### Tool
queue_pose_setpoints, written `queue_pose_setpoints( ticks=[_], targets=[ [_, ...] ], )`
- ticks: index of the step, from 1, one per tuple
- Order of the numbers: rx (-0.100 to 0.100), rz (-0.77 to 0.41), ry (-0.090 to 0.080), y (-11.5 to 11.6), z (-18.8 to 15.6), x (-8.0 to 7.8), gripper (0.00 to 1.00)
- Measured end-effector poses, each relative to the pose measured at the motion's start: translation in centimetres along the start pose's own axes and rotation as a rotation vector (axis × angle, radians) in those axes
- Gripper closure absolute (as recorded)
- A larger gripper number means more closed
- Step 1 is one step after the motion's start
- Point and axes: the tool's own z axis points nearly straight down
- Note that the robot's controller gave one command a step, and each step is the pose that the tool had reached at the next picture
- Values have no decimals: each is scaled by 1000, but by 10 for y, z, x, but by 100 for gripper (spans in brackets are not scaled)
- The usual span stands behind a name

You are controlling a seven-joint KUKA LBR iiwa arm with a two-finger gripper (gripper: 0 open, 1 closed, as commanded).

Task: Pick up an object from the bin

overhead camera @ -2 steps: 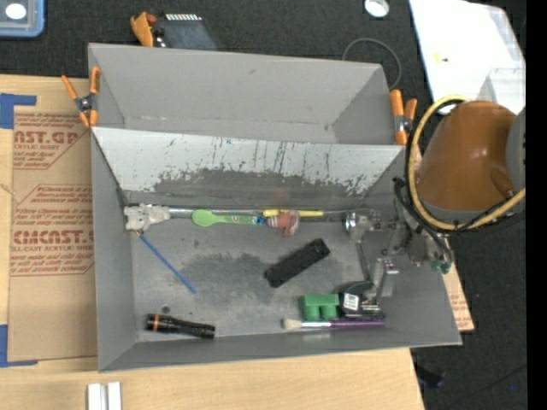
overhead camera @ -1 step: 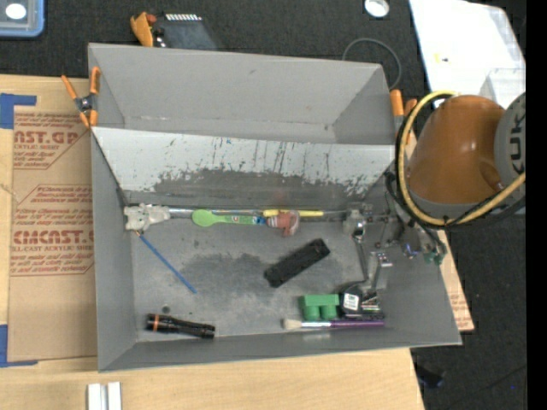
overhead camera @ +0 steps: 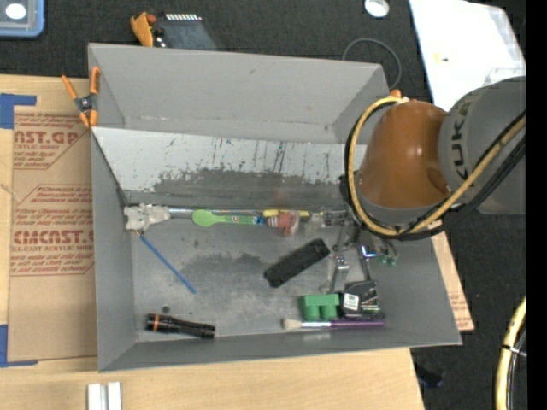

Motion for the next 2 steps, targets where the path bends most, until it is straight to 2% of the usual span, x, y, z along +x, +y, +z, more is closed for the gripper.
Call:
queue_pose_setpoints(
  ticks=[1,2],
  targets=[
    [4,5,-5,27,16,-4,0],
    [2,0,-6,35,47,-35,0]
  ],
)
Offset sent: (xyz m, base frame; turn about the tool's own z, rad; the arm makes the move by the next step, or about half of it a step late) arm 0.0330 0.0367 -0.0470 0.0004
